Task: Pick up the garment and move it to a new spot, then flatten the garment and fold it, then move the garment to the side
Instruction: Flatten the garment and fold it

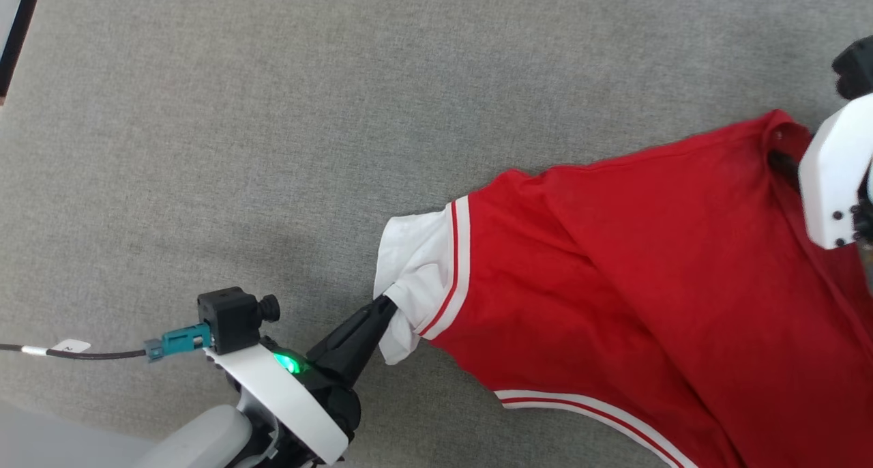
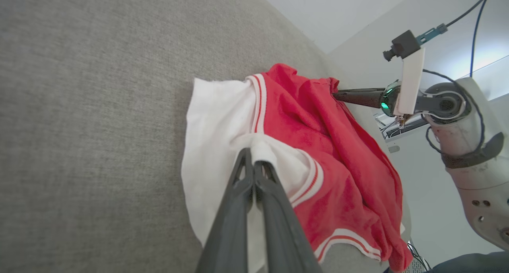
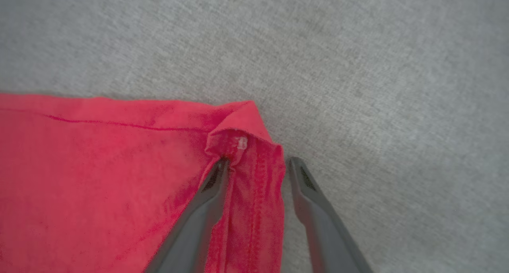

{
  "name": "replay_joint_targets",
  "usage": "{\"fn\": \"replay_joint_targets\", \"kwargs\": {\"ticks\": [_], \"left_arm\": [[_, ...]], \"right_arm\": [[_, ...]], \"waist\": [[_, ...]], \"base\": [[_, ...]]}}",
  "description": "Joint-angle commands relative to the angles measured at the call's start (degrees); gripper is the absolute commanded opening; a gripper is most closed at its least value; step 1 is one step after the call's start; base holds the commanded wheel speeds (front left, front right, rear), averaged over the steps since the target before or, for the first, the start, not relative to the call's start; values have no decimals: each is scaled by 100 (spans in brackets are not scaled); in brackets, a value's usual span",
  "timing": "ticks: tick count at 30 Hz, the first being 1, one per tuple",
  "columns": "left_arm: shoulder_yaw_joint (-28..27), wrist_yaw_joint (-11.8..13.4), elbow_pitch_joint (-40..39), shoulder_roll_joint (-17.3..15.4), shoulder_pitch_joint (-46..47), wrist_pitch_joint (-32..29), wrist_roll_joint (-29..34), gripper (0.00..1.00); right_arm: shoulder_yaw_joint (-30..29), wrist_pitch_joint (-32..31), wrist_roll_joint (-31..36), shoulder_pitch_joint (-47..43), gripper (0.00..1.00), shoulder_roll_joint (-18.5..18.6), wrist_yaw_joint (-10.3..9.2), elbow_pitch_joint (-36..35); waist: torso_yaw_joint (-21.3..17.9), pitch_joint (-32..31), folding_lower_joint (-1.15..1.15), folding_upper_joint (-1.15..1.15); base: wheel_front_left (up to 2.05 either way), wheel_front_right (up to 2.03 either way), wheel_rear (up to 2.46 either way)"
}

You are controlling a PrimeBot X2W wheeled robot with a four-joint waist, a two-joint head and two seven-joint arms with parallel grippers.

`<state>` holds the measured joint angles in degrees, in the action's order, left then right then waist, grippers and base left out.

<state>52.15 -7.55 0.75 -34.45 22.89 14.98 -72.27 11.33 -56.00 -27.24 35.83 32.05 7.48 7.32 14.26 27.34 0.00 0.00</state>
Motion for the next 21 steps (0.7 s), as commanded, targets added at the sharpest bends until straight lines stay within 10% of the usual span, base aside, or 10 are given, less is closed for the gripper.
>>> {"fn": "replay_joint_targets", "kwargs": {"ticks": [1,12,21], "left_arm": [[-4,14,32,-24,71,27,-70,0],[-458,14,213,-417,594,27,11,0],[-578,14,919,-884,2756,-145,-912,0]], "right_arm": [[194,51,-93,-188,0,-152,1,278],[-305,1303,-32,445,0,-293,-1,668],[-1326,2037,735,1853,0,-923,0,1198]], "waist": [[-46,-71,0,0],[-590,-458,0,0],[-1151,-93,0,0]], "base": [[0,0,0],[0,0,0],[0,0,0]]}}
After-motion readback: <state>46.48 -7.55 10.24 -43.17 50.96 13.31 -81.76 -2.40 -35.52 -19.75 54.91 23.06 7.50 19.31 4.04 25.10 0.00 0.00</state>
